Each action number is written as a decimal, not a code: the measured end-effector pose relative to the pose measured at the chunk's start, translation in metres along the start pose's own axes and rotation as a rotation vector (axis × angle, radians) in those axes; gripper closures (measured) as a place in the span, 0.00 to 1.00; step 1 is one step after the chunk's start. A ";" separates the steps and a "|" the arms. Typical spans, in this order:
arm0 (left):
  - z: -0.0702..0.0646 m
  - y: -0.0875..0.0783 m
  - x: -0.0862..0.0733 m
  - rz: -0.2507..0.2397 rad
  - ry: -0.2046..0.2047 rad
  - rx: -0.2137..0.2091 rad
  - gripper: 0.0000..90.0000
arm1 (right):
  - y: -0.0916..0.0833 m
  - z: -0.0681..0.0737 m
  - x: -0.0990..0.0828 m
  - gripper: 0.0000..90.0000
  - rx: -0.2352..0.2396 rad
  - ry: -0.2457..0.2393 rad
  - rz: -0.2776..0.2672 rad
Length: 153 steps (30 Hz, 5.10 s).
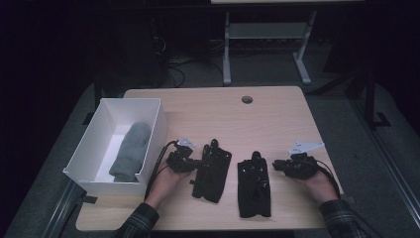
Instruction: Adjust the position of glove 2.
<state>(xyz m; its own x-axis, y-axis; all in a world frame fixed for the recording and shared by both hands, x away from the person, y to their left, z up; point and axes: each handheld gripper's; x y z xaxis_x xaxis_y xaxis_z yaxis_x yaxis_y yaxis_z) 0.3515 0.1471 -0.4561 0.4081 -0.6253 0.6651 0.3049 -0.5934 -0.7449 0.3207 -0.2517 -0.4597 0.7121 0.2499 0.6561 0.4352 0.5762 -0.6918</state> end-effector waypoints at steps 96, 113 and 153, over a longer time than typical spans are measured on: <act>-0.046 0.009 0.034 -0.136 0.036 -0.258 0.99 | 0.054 0.074 0.028 0.86 0.100 -0.130 0.021; -0.069 0.018 0.025 0.052 0.162 -0.215 0.99 | 0.049 0.025 0.026 0.49 -0.093 -0.012 -0.044; -0.015 0.001 0.010 0.055 0.218 0.102 0.23 | 0.055 0.010 0.020 0.32 -0.127 0.017 -0.077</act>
<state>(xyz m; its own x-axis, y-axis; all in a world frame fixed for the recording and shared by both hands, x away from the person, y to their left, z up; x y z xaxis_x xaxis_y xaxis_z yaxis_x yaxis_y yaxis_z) 0.3431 0.1325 -0.4495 0.2344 -0.7567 0.6103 0.3772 -0.5078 -0.7745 0.3534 -0.2071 -0.4811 0.6829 0.1947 0.7041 0.5541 0.4900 -0.6729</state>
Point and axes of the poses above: each handheld gripper's, and its own axes: y roughly forward along the jaws, x roughly out of its top, z roughly to its left, and after that the axes turned 15 degrees about y, right-handed
